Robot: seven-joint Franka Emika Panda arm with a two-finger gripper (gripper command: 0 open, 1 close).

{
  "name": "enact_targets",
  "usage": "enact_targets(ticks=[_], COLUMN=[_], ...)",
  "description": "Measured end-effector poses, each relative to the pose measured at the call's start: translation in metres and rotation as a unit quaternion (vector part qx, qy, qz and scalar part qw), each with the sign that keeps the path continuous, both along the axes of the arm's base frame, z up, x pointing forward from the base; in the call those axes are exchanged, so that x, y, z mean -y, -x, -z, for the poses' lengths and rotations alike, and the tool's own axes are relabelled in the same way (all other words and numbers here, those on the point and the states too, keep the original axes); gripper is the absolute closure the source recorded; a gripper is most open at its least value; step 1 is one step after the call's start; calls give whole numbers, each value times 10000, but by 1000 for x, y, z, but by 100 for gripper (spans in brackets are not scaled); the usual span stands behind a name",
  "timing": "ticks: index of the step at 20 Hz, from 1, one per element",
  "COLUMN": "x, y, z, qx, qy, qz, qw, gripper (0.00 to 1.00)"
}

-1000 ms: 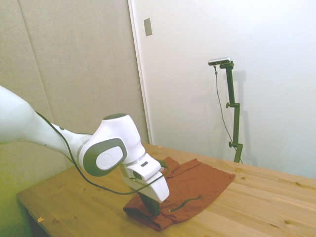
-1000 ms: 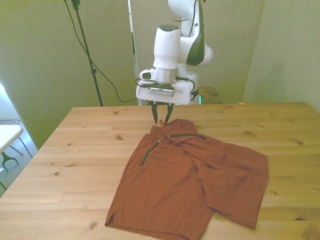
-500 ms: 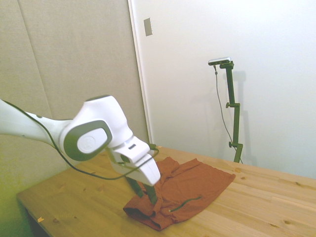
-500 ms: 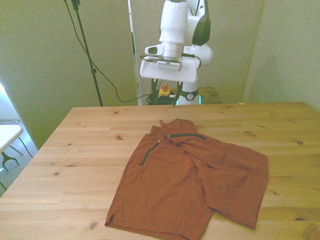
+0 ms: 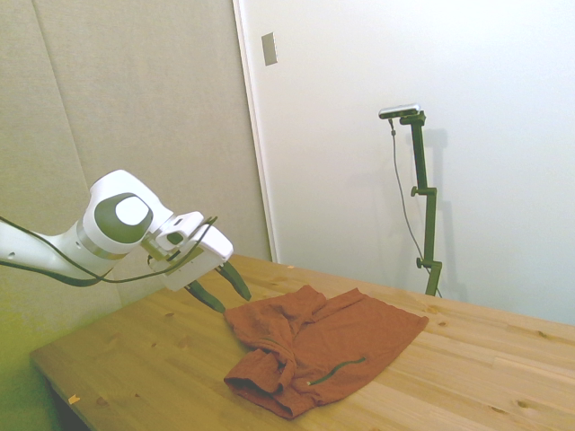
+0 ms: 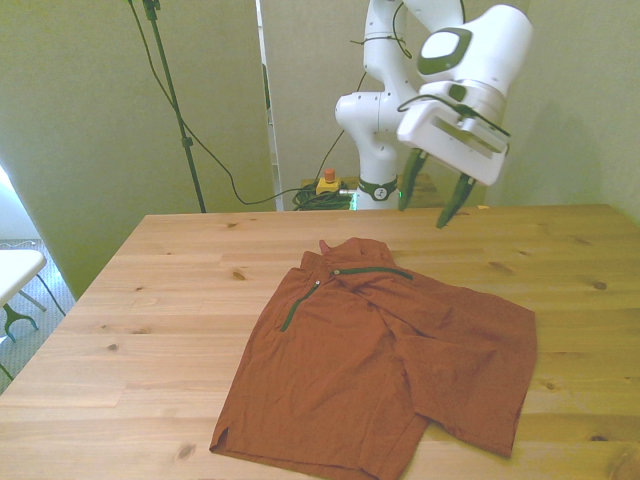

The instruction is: Fold the shorts

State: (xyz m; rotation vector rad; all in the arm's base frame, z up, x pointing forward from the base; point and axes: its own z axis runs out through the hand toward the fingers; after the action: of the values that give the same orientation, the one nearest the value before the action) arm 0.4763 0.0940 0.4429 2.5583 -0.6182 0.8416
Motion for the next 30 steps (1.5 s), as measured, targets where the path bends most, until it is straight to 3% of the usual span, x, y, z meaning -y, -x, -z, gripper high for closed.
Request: enact_targets(ticks=[6, 11, 18, 27, 28, 30], x=[-77, -109, -124, -83, -80, -79], y=[-32, -51, -69, -94, -97, -103], z=[63, 91, 108, 117, 117, 117], qx=[-52, -138, -170, -234, -223, -170], qy=[623, 836, 923, 962, 966, 913], qz=[-953, -1451, -1654, -1429, -1420, -1425], qw=[9935, 9858, 9818, 9848, 9849, 9854], gripper=[0, 0, 0, 0, 100, 100])
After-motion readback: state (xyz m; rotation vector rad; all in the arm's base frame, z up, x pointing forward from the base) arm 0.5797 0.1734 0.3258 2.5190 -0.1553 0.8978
